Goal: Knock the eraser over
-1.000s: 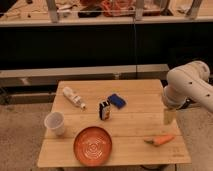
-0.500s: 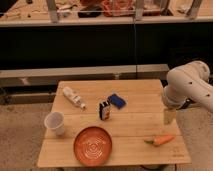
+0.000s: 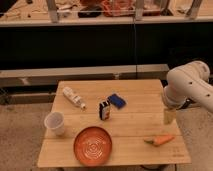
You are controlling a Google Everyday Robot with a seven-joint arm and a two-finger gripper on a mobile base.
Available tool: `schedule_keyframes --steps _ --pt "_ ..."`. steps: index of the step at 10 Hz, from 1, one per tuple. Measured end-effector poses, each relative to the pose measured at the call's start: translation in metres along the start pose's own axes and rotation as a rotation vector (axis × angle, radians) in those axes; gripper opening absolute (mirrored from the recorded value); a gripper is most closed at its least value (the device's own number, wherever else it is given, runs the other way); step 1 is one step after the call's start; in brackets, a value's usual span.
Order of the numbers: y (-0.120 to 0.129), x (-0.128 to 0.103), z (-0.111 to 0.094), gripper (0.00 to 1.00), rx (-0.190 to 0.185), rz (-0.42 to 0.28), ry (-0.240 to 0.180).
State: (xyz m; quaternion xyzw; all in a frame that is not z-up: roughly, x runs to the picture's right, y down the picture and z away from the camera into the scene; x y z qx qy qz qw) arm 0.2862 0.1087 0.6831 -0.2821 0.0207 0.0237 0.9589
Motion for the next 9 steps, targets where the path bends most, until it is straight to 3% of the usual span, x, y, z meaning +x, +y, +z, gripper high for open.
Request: schedule_keyframes --steps 3,5,9 --pt "-0.002 -0.002 0.004 0.8 0.005 -0.011 0.004" --pt "-0.007 -0.024 0.013 0.8 0.011 -0.043 -0.002" --pt "-0.012 -0.03 0.024 0.8 0.02 -0.078 -0.001"
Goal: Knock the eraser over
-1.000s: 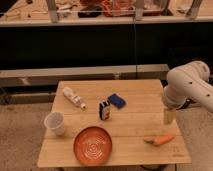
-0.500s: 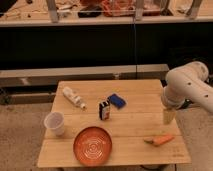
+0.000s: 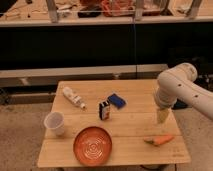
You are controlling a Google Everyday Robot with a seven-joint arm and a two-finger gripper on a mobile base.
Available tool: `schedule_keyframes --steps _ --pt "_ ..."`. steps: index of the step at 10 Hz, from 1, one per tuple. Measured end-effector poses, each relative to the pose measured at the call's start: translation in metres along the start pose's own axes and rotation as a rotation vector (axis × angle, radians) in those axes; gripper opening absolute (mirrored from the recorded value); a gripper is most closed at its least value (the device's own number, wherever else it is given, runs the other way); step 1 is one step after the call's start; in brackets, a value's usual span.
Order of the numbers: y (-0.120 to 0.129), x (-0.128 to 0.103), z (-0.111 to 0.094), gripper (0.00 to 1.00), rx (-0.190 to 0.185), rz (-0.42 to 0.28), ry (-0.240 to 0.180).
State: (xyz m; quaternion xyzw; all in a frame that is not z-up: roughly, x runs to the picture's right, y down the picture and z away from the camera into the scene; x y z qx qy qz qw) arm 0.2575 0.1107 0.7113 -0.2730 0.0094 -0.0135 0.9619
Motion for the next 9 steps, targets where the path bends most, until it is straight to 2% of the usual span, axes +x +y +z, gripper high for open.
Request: schedule_keyframes --steps 3,5,7,9 --pt "-0.008 -0.023 0.012 0.8 0.01 -0.039 -0.008" --pt "-0.009 -0.025 0.017 0.8 0.011 -0.054 -0.011" --pt "-0.013 -0.045 0.024 0.8 0.011 -0.091 -0.02" --pt "-0.017 -0.056 0.031 0.8 0.015 -0.116 -0.026"
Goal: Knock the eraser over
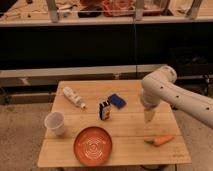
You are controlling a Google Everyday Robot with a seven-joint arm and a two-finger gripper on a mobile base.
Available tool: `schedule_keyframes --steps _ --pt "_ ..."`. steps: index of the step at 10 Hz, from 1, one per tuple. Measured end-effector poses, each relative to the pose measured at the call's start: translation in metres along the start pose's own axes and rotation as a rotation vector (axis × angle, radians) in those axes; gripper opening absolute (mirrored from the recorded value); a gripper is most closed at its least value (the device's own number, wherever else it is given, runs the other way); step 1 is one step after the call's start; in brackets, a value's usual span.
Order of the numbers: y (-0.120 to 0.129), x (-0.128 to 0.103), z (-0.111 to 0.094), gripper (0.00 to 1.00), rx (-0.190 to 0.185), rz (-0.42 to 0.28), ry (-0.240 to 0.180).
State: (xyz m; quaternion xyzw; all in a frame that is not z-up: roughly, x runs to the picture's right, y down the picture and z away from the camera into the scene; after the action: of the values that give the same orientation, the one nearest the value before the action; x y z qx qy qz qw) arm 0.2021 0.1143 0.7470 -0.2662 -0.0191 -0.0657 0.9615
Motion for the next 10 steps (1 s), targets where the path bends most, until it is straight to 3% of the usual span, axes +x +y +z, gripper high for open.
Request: schedule_keyframes --steps 6,10 --pt "-0.008 -0.032 0.016 0.8 -0.001 -0.062 -0.022" --pt "-0.012 -0.041 0.024 0.8 0.0 -0.086 -0.034"
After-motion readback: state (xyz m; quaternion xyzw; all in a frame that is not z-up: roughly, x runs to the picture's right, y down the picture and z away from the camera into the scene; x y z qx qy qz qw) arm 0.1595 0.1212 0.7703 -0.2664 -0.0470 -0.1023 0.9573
